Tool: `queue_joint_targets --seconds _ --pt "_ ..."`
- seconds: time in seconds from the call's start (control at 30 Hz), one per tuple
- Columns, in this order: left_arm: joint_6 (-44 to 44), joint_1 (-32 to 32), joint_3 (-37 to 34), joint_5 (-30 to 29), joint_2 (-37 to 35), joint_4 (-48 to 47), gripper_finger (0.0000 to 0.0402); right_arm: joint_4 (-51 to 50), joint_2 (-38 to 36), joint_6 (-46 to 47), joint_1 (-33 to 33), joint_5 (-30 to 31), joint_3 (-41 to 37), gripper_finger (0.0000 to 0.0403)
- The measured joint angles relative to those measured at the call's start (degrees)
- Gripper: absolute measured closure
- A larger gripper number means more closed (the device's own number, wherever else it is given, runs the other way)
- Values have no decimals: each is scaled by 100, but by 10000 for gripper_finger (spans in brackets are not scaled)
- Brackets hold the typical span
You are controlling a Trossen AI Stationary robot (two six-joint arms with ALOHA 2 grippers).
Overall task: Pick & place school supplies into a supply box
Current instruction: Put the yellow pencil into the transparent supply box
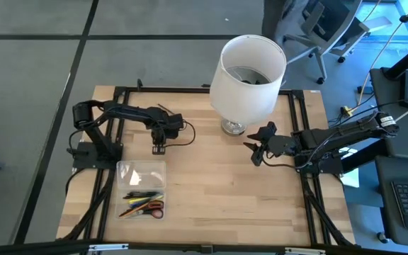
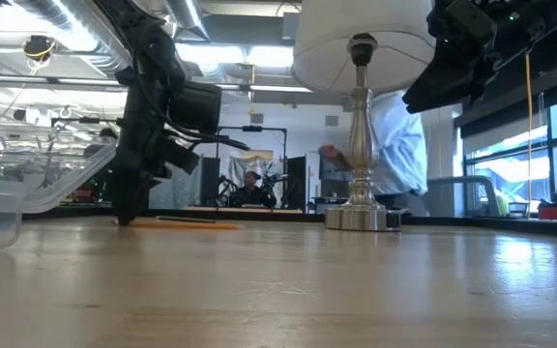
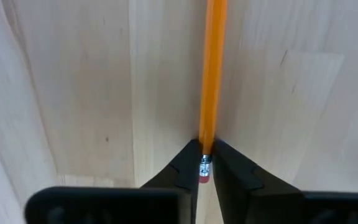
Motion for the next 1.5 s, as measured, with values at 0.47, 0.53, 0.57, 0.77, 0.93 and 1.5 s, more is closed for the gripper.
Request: queue_joint_targets --seconds 0.47,0.53,0.57,0.77,0.93,1.5 --pt "-50 0 2 81 2 192 320 2 0 2 0 -6 0 236" --pt "-57 0 2 90 2 212 314 2 0 1 0 -5 0 236" --pt "-57 0 2 92 2 218 311 2 0 1 0 -7 0 236" --pt "-55 0 2 106 2 271 296 0 0 0 0 -9 0 236" --pt "101 -1 2 60 2 330 294 0 0 0 0 -9 0 236" --pt "101 -6 2 36 0 448 392 -24 0 -2 0 -11 0 236"
